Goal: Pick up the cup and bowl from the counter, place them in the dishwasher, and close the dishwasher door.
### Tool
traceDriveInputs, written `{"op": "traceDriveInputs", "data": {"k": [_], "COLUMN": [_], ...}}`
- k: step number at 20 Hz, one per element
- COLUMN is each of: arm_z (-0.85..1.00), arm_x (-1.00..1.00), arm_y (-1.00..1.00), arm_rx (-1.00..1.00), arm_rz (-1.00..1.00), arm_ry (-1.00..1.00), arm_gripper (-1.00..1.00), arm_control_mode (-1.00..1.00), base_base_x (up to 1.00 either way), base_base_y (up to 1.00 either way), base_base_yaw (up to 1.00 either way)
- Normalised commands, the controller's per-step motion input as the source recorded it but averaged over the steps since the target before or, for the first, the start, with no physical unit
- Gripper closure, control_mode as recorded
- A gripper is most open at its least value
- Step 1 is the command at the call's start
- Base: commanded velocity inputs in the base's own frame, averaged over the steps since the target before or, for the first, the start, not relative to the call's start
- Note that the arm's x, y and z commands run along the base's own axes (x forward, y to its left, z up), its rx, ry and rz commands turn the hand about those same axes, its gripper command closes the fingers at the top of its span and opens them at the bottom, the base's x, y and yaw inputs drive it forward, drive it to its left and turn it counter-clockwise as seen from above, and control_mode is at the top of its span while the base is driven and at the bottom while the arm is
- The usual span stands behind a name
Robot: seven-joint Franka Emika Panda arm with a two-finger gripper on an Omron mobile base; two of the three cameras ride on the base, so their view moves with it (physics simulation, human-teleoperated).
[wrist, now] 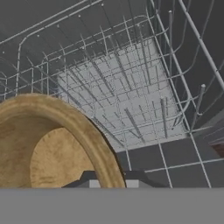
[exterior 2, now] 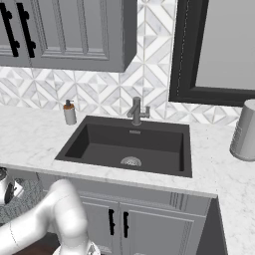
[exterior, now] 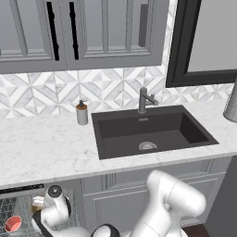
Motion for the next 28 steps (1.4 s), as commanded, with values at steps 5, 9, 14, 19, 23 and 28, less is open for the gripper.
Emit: {"op": "traceDriveInputs", "data": {"k": [5,9,14,19,23,28], "arm_z": [-0.61,-0.69,-0.29,-0.04,0.0,0.21], "arm_x": [0.4,0.12,0.0,-0.03,-0.05,-0.25], "arm_y": [0.04,0.03,0.0,0.0,0.0,-0.05], "arm_rx": [0.0,0.0,0.0,0.0,0.0,0.06], "arm_rz": [0.0,0.0,0.0,0.0,0.0,0.0], "arm_ry": [-0.03,-0.02,0.0,0.0,0.0,-0.06], "arm_gripper": [1.0,1.0,1.0,-1.0,-1.0,-1.0], "arm_control_mode": [-1.0,-1.0,-1.0,-1.0,-1.0,-1.0], "base_base_x": [0.0,0.0,0.0,0.0,0.0,0.0], "base_base_y": [0.0,0.0,0.0,0.0,0.0,0.0], "base_base_yaw": [0.0,0.0,0.0,0.0,0.0,0.0]}}
